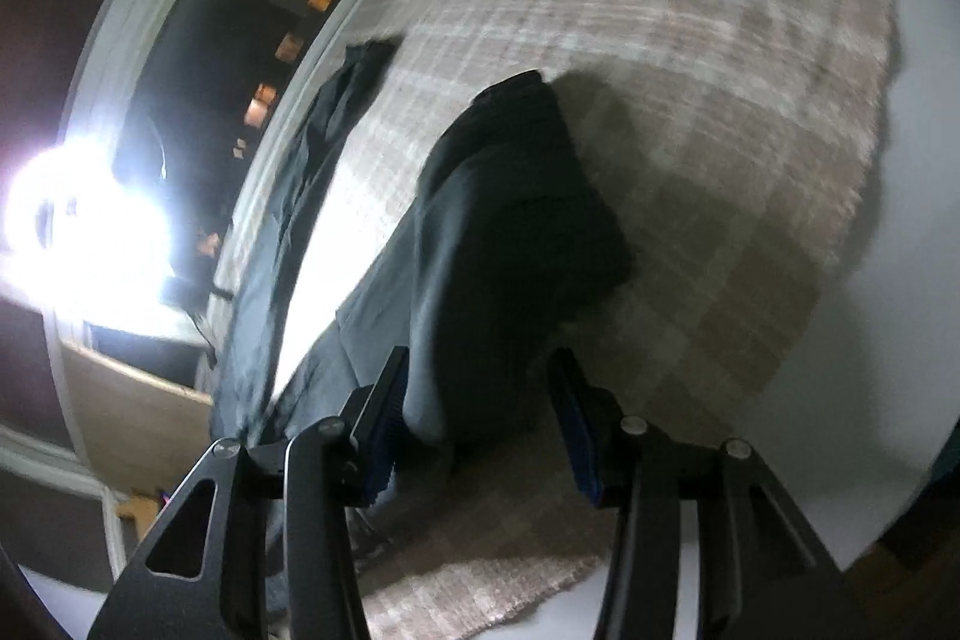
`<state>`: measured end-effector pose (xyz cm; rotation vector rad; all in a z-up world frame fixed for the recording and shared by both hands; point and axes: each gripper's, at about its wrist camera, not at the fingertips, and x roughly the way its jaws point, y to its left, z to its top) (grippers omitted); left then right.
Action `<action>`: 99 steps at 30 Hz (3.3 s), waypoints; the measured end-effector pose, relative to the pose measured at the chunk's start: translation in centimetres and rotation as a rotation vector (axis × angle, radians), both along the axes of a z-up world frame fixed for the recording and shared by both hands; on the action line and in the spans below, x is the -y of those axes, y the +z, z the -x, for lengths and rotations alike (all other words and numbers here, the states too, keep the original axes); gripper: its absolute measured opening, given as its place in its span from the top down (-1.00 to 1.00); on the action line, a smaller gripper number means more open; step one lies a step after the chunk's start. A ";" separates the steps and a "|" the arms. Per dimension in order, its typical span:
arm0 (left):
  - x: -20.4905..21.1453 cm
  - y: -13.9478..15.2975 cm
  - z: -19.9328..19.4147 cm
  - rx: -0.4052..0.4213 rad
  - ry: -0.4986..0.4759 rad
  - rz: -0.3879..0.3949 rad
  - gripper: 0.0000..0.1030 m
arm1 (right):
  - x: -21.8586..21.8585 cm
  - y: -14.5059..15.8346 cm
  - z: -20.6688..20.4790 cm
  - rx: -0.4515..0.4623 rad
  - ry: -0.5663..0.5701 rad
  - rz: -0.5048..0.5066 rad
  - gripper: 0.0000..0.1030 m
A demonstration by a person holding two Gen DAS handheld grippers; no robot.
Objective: Fold clothes
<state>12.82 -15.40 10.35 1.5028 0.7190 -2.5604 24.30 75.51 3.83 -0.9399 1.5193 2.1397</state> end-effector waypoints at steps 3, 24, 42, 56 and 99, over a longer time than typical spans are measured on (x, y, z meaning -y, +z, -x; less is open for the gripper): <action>0.0 0.1 0.2 0.005 -0.005 0.000 0.79 | -0.6 1.7 0.0 -0.077 -0.053 -0.025 0.53; 0.3 -1.0 0.3 0.045 -0.016 -0.012 0.78 | 0.0 1.3 -1.8 0.017 -0.121 -0.004 -0.37; 1.3 0.0 -0.2 -0.002 0.009 -0.065 0.80 | 0.5 8.4 1.4 -0.126 -0.083 -0.161 0.91; 1.7 6.3 5.8 -0.091 0.055 -0.064 0.83 | -1.7 17.0 16.3 -0.157 -0.016 -0.259 0.94; -21.2 -1.7 26.8 0.027 -0.949 0.460 0.05 | 23.7 4.1 43.4 0.114 1.432 -1.044 -0.14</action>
